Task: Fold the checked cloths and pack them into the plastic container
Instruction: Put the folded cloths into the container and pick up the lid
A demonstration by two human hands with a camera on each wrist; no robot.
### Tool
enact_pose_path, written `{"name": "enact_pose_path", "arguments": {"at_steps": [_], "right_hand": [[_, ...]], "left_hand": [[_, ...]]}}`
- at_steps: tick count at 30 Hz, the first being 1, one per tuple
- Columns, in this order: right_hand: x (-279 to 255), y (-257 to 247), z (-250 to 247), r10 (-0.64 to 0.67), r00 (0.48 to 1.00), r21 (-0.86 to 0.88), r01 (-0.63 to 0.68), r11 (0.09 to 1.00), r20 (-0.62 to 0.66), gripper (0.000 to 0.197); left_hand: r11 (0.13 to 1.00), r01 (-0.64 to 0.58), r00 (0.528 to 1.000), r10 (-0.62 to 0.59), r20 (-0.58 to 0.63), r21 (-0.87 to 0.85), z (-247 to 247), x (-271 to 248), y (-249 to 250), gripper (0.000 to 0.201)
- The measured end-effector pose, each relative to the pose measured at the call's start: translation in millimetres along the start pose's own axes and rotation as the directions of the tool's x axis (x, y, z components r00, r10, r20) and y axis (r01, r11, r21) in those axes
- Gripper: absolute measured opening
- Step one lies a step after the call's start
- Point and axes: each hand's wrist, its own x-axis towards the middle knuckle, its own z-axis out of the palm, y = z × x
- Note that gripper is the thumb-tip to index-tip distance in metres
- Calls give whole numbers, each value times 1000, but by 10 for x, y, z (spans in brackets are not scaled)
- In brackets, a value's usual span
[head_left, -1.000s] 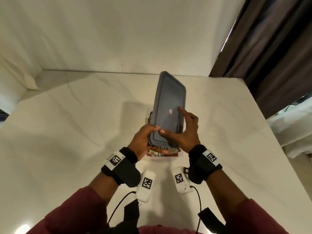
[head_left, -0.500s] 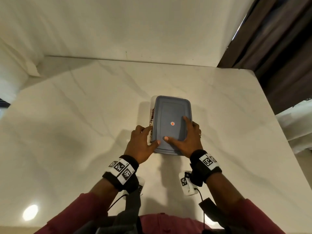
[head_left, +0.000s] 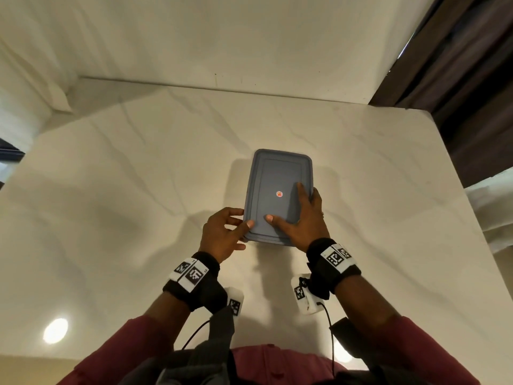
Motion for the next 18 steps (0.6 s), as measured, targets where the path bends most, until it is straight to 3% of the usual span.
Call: {"name": "enact_pose_path", "arguments": {"at_steps": [3, 7, 9, 12, 15, 18], "right_hand": [[19, 45, -64, -5, 1000, 38, 4, 999, 15, 108], [25, 109, -73, -11, 999, 20, 10, 1000, 43, 107], [15, 151, -59, -43, 998, 53, 40, 998, 52, 97], [-37, 274, -95, -117, 993, 249, 117, 961, -16, 80], [-197, 405, -185, 89, 994, 425, -55, 903, -61, 66], [-321, 499, -212, 184, 971, 453, -233, 860, 152, 67]], "left_hand": [[987, 133, 990, -128, 58, -88, -9, 36, -8, 38], [990, 128, 990, -123, 72, -63, 10, 55, 18, 37], [988, 141, 986, -135, 93, -59, 7, 79, 31, 35], [990, 133, 986, -127, 111, -52, -1, 96, 55, 30], [995, 96, 993, -95, 76, -17, 24, 84, 53, 27], [995, 80, 995, -84, 61, 59, 58, 86, 20, 25]]}}
